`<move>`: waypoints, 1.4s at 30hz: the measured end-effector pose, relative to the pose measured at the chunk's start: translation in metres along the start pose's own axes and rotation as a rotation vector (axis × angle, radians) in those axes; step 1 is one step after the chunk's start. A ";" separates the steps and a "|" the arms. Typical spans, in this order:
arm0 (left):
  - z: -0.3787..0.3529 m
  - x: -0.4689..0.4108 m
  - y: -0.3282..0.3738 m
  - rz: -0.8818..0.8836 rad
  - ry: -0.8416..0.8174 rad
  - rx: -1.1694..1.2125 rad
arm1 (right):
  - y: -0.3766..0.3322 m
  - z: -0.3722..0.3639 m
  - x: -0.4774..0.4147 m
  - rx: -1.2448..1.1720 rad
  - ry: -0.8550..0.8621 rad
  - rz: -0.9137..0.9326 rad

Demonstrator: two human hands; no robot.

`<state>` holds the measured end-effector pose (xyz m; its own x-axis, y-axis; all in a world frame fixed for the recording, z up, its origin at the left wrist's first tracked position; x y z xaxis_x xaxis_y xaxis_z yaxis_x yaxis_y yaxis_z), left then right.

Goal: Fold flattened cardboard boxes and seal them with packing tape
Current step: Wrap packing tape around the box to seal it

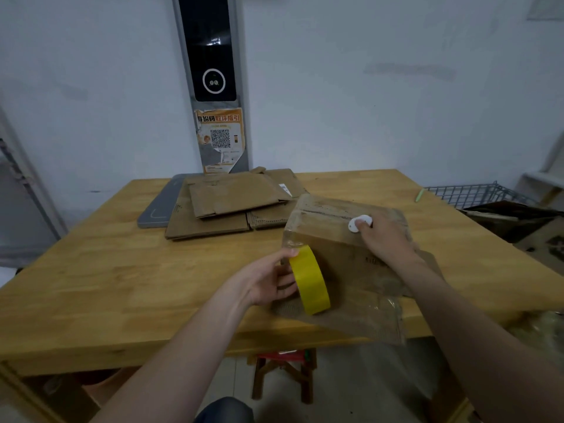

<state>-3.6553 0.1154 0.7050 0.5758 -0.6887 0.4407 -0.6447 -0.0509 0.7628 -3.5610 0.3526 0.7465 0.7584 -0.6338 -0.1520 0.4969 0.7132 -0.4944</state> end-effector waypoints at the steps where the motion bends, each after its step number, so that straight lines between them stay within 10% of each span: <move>1: -0.001 0.002 0.001 -0.011 -0.003 0.003 | 0.000 0.002 0.002 -0.039 0.032 0.011; 22: -0.049 0.095 0.172 -0.466 -0.010 -0.552 | -0.068 0.026 0.019 -0.843 0.363 -0.108; 31: -0.093 0.114 0.190 -0.494 0.046 -0.935 | -0.075 0.016 0.032 -1.250 0.015 -0.257; 35: -0.074 0.086 0.148 -0.363 0.089 -1.148 | -0.068 0.017 0.037 -1.190 -0.070 -0.204; 42: -0.061 0.077 0.135 -0.423 0.100 -1.192 | -0.076 0.042 0.032 -0.752 0.306 0.177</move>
<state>-3.6673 0.0990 0.8708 0.6941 -0.7179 0.0532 0.4194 0.4634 0.7806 -3.5565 0.2903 0.8153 0.5969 -0.6617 -0.4536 -0.1158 0.4884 -0.8649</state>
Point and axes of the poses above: each hand's wrist, its own x-axis away from the middle knuckle, its own z-axis out of the back of the hand, y = z × x, the point moved 1 cm from there along -x, towards the middle knuckle, and after that the axes turned 9 degrees about x, right-handed, at the moved point
